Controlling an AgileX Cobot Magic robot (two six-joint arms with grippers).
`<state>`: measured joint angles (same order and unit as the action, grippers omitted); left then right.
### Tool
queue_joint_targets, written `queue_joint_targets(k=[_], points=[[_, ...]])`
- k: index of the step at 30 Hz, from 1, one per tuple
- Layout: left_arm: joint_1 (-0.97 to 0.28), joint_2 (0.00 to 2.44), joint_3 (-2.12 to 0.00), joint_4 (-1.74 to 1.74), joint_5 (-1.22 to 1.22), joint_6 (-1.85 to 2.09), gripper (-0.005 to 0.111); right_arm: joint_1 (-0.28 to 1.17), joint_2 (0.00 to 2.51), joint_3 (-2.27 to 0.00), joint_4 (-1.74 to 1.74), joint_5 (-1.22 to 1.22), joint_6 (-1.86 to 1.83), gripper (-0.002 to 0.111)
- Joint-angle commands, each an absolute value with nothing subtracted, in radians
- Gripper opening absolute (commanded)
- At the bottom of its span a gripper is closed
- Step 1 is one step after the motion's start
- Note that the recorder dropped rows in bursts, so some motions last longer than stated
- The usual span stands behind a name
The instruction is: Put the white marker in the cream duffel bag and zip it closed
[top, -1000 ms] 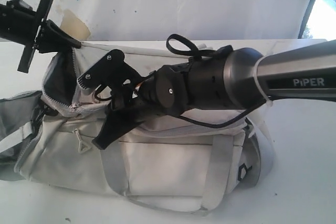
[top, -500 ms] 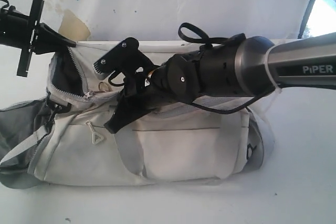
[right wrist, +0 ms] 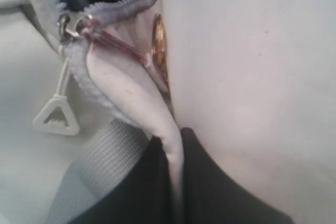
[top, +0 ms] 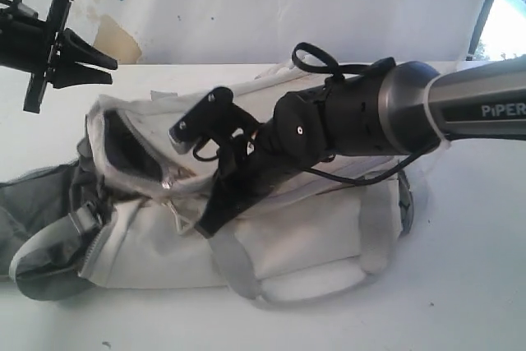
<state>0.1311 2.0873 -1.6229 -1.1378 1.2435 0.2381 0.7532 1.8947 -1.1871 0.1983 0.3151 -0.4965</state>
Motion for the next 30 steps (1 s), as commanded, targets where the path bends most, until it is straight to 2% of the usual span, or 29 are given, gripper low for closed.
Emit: queue_joint_targets(k=[1,6,11,17,22,30], points=[[0.075,2.07,-1.63,-0.99,1.197,0.322,0.042,0.741,1.897,-1.175,0.18,0.372,-0.494,0.0],[0.037,2.07,-1.628,-1.0,1.221,0.32,0.05,0.741,1.897,-1.175,0.18,0.374,-0.494,0.0],[0.034,2.063,-1.628,-1.148,1.221,0.39,0.05,0.741,1.897,-1.175,0.18,0.362,-0.494,0.0],[0.027,2.012,-1.628,-0.923,1.221,0.333,0.044,0.741,1.897,-1.186,0.182,0.281,-0.444,0.0],[0.013,1.925,-1.628,-0.93,1.221,0.314,0.044,0.741,1.862,-1.226,0.182,0.263,-0.434,0.0],[-0.144,1.891,-1.628,-0.787,1.221,0.257,0.044,0.741,1.797,-1.219,0.182,0.283,-0.44,0.0]])
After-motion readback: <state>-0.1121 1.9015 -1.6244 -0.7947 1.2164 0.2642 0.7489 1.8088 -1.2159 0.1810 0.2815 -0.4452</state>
